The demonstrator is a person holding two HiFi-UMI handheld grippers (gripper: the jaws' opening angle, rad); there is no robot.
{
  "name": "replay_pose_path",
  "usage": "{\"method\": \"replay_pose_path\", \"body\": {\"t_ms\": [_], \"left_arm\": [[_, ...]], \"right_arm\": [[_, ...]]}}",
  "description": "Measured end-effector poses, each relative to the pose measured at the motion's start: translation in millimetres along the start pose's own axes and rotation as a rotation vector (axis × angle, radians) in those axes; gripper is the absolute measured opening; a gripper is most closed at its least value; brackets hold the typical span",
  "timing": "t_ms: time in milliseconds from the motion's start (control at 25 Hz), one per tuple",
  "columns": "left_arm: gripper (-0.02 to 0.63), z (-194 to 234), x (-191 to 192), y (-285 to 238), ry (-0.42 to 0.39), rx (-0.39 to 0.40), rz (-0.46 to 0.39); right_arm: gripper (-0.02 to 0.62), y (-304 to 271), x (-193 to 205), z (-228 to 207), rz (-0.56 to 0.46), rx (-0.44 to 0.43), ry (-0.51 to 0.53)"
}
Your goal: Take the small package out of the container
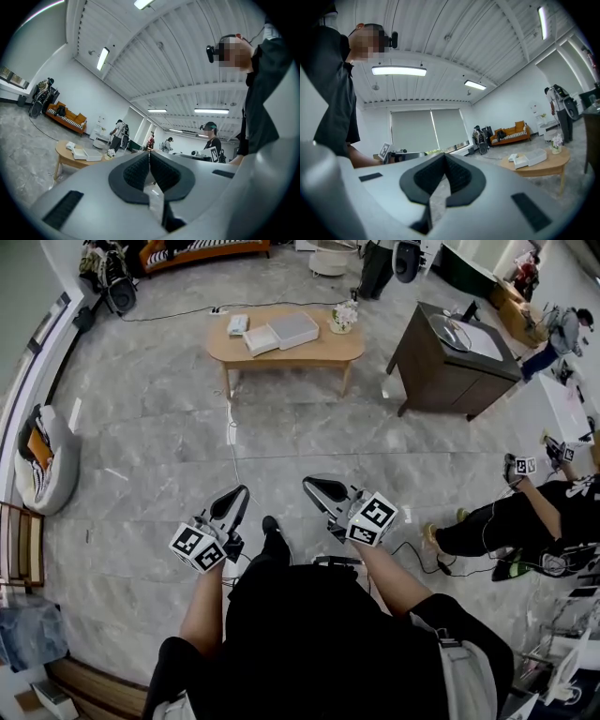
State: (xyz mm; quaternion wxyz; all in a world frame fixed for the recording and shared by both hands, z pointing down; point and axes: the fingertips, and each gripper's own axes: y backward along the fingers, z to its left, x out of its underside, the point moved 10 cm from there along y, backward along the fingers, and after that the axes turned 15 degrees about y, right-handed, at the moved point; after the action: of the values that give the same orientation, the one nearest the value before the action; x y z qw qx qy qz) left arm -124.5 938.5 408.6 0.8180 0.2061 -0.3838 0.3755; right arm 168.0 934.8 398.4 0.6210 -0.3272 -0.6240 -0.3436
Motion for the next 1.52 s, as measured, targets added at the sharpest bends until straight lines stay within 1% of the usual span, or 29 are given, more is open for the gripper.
{"method": "replay_pose_path", "body": {"t_ms": [120, 320, 600, 760, 960, 1080, 1200, 1360, 1520], "left_arm": [[0.02, 30.7, -32.4, -22.2, 0.005, 0.0, -0.017], [0.02, 78.4, -76.0, -62.4, 0.0, 0.028, -0.009], [0.02, 141.3, -124.7, -103.1, 0.01, 0.048, 0.005], [0.02, 172.1, -144.4, -121.8, 0.005, 0.057, 0.007], [0.02, 198.5, -160.0, -133.0, 0.004, 0.06, 0.016], [0.02, 212.1, -165.1, -137.9, 0.025, 0.053, 0.003], [0.02, 227.4, -166.2, -147.1, 0.055, 0.037, 0.012], [0.02, 249.1, -169.4, -175.0, 0.064, 0.041, 0.021], [0.02, 279.9, -184.5, -214.7, 0.073, 0.033, 0.045]], "right_arm": [[0.011, -36.9, -6.4, -33.5, 0.004, -0.004, 0.01], [0.011, -93.1, -19.0, -89.4, 0.009, 0.0, 0.012], [0.012, -163.8, -31.5, -153.1, 0.013, 0.012, 0.041], [0.011, -191.0, -27.3, -180.8, 0.012, 0.02, 0.042], [0.011, -212.2, -22.1, -201.2, 0.009, 0.035, 0.028], [0.011, -219.0, -18.2, -214.3, 0.023, 0.042, 0.02], [0.011, -224.4, -13.7, -230.2, 0.021, 0.054, 0.014], [0.012, -231.9, -4.4, -262.5, 0.03, 0.067, -0.01], [0.012, -251.4, 8.8, -306.8, 0.028, 0.076, -0.041]]}}
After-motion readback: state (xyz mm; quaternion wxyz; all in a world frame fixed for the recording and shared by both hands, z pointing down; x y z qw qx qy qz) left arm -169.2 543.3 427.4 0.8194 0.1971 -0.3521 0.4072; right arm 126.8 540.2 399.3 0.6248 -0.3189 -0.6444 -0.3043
